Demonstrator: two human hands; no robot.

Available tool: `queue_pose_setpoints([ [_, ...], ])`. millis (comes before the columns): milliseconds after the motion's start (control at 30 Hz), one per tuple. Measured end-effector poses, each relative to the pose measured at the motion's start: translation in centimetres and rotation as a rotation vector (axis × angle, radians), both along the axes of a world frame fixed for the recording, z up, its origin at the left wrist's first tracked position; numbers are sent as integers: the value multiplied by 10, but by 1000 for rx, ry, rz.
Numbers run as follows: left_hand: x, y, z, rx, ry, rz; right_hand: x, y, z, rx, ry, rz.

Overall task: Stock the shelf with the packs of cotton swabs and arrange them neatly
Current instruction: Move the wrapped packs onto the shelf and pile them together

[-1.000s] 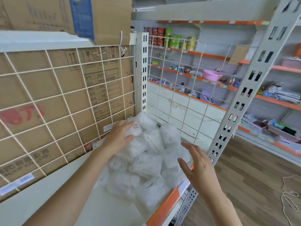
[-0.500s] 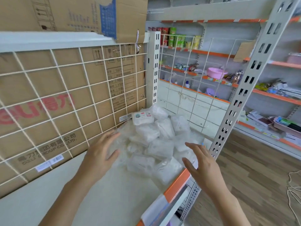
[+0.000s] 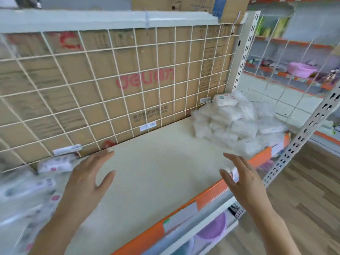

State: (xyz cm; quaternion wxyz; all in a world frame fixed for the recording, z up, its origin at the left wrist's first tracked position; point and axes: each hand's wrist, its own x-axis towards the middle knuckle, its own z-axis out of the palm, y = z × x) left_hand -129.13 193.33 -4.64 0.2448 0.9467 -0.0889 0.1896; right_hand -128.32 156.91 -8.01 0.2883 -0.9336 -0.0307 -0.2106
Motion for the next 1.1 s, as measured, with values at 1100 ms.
queue_pose_setpoints([
  [1100,-352,35,-8,-22,4,1322,-9,279,9,-32,-41,1290],
])
